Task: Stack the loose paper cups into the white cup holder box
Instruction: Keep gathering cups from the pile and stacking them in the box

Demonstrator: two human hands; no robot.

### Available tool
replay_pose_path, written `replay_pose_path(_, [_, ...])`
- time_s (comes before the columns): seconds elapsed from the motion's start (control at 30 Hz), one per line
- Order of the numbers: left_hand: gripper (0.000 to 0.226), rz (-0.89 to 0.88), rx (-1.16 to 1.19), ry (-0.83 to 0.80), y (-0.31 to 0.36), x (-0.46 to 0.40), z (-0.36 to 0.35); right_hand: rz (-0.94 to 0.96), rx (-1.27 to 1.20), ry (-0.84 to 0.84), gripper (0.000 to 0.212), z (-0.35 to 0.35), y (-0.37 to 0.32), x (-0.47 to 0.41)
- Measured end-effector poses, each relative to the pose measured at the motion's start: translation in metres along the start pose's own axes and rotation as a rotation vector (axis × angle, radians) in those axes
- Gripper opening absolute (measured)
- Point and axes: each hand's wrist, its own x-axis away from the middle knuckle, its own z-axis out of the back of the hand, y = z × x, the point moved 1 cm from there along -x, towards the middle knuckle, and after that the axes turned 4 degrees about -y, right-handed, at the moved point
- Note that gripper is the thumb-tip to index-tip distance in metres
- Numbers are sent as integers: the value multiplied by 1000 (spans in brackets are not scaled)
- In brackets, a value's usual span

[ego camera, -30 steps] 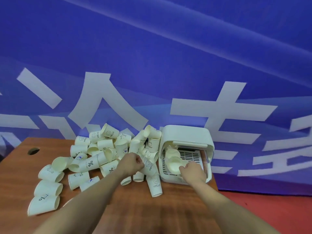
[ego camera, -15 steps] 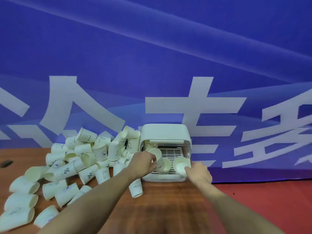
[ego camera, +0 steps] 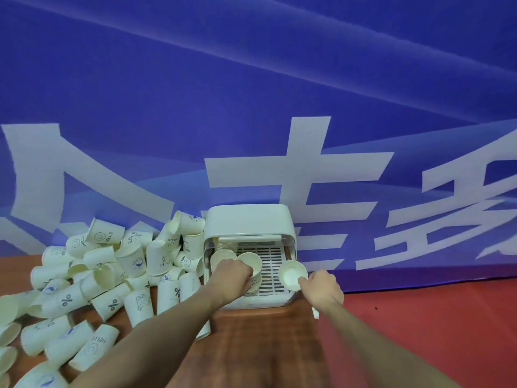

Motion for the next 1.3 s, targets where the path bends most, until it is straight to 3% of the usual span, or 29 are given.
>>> replay_pose_path(0.33, [30,-14,-46,-111,-1,-14,-26,11,17,-70,30,-18,-5,-19])
replay_pose_path(0.73, [38,80,6,-35,-38,15,-20,137,-48,-114,29,-19,-53,0])
replay_pose_path(1.0, [37,132,48,-21,-65,35,-24,205,-43,-7,33,-22,-70,9])
replay_pose_path(1.3, [33,155,91,-69,-71,39,-43,151,-58,-140,31,-40,-76,-3])
